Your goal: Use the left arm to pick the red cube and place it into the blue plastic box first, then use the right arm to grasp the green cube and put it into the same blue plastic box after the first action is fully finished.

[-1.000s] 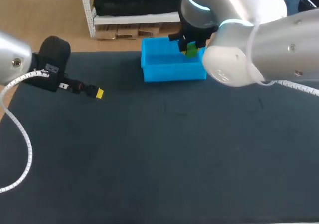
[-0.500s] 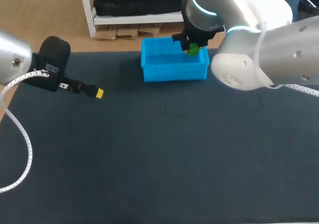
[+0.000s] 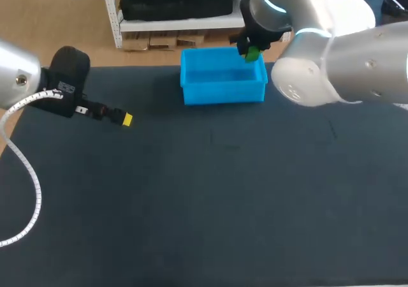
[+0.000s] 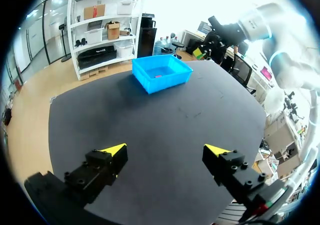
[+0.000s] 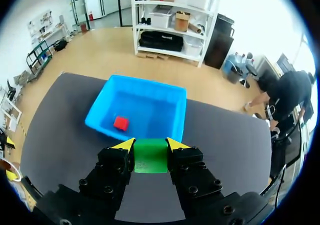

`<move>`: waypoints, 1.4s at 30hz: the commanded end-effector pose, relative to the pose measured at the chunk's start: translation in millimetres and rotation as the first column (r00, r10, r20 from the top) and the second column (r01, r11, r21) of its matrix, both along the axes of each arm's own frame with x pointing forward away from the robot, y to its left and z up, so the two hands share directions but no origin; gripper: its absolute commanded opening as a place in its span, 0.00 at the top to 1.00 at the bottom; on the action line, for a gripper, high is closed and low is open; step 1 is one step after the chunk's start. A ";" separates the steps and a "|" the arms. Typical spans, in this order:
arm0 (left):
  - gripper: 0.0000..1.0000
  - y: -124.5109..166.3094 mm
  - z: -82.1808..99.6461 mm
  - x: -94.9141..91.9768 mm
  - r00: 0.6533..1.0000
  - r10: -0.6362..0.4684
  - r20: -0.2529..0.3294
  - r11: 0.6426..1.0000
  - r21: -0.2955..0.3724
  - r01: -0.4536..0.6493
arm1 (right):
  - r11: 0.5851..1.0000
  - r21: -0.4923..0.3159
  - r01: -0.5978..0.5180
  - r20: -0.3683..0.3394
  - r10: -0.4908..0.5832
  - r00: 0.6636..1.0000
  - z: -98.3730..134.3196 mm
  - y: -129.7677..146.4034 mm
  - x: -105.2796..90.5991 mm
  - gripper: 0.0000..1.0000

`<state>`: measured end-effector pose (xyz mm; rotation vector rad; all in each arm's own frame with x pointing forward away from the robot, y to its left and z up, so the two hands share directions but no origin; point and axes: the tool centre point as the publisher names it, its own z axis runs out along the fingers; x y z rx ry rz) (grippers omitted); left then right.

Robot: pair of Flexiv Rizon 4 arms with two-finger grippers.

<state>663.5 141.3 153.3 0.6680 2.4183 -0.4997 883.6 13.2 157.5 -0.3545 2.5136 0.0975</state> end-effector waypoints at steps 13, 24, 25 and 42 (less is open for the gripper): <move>0.00 0.8 -1.6 1.1 1.000 -0.004 0.003 1.000 -0.006 0.004 | 0.999 0.036 -0.014 -0.045 0.015 0.999 -29.1 7.1 61.4 1.00; 0.00 0.8 -1.6 1.1 1.000 -0.004 0.003 1.000 -0.006 0.004 | 0.998 0.064 -0.015 -0.064 0.019 0.998 -45.1 9.8 69.6 1.00; 0.00 0.8 -1.6 1.1 1.000 -0.004 0.003 1.000 -0.006 0.004 | 0.998 0.067 -0.015 -0.069 0.019 0.997 -47.8 8.9 70.4 1.00; 0.00 0.8 -1.6 1.1 1.000 -0.004 0.003 1.000 -0.006 0.004 | 0.995 0.093 -0.021 -0.131 0.033 0.991 -75.6 9.8 75.3 1.00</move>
